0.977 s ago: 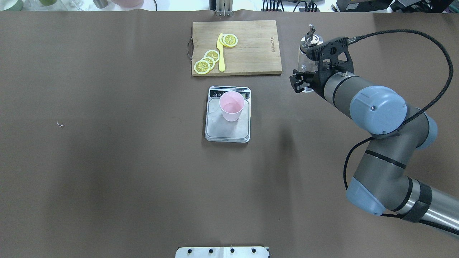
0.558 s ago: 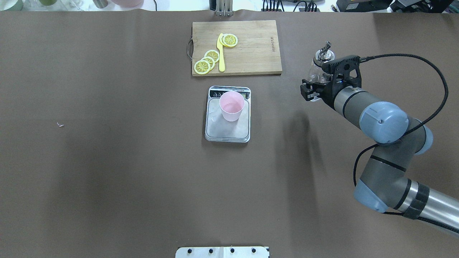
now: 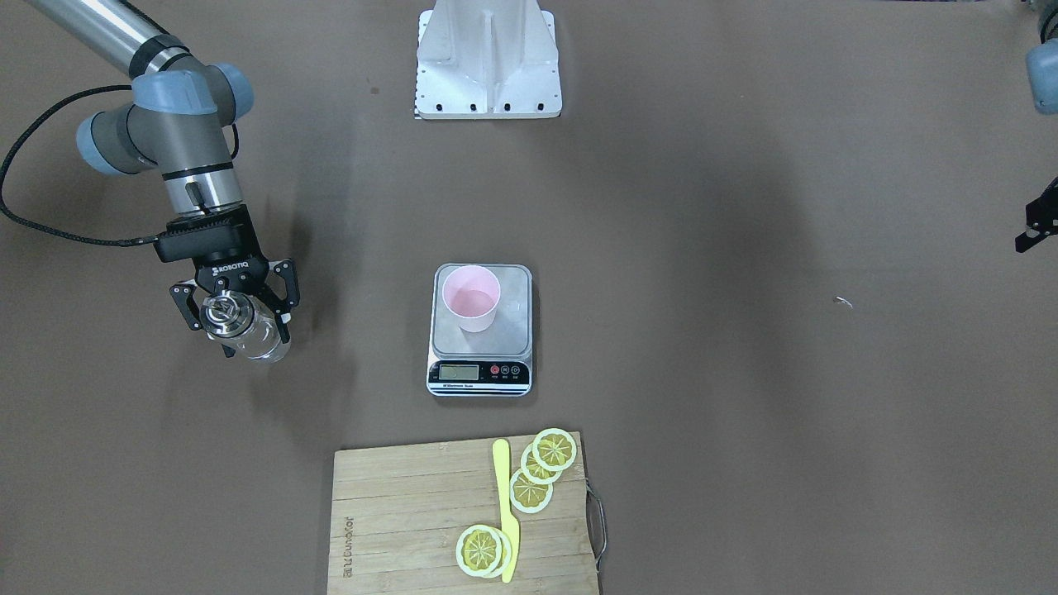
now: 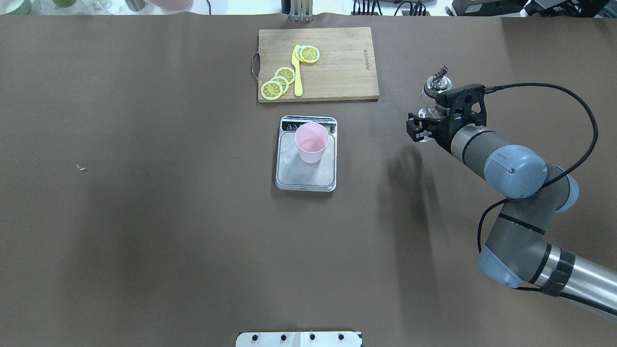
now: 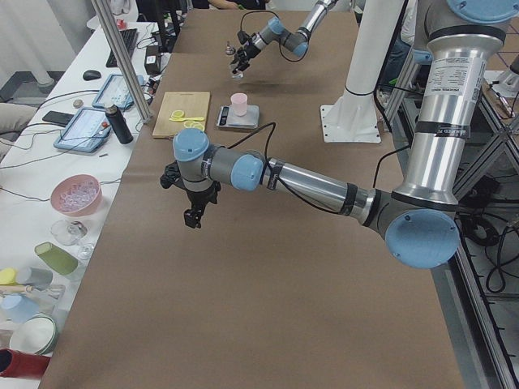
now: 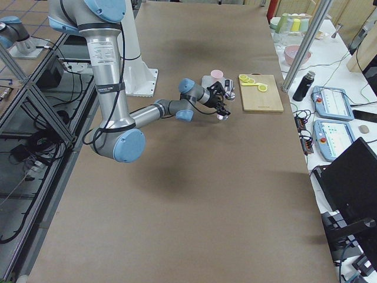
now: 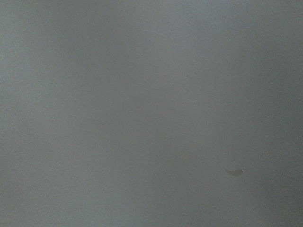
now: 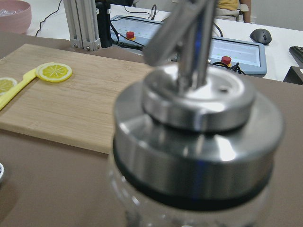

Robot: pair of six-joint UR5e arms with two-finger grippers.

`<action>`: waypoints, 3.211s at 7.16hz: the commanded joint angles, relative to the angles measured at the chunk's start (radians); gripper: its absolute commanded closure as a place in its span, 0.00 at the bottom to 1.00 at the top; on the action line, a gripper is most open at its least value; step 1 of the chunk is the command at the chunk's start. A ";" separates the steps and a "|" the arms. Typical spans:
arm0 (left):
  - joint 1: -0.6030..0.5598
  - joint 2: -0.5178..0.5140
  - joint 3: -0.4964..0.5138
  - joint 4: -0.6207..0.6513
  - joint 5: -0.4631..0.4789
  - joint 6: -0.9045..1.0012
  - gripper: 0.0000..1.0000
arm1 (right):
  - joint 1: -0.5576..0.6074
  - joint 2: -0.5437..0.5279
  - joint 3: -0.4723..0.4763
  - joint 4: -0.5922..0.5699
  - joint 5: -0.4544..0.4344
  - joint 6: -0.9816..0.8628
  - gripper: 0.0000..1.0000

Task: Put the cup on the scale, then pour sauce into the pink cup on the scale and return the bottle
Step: 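Lower the dispenser onto the table with the right gripper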

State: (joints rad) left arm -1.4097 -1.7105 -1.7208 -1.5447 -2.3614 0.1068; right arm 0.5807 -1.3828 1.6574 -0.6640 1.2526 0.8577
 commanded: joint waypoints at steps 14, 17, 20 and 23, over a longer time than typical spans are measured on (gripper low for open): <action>0.002 -0.003 0.000 0.000 0.001 -0.002 0.02 | -0.102 -0.038 -0.042 0.115 -0.082 0.024 0.50; 0.002 -0.004 0.000 0.000 0.001 -0.006 0.02 | -0.102 -0.038 -0.041 0.115 -0.087 0.024 0.00; 0.001 -0.006 -0.002 0.000 0.001 -0.009 0.02 | -0.102 -0.042 -0.027 0.115 -0.093 0.026 0.00; 0.002 -0.006 -0.003 0.000 0.001 -0.012 0.02 | -0.133 -0.076 0.008 0.113 -0.128 0.029 0.00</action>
State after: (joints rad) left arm -1.4082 -1.7165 -1.7237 -1.5447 -2.3608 0.0959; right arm 0.4675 -1.4443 1.6467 -0.5495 1.1486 0.8842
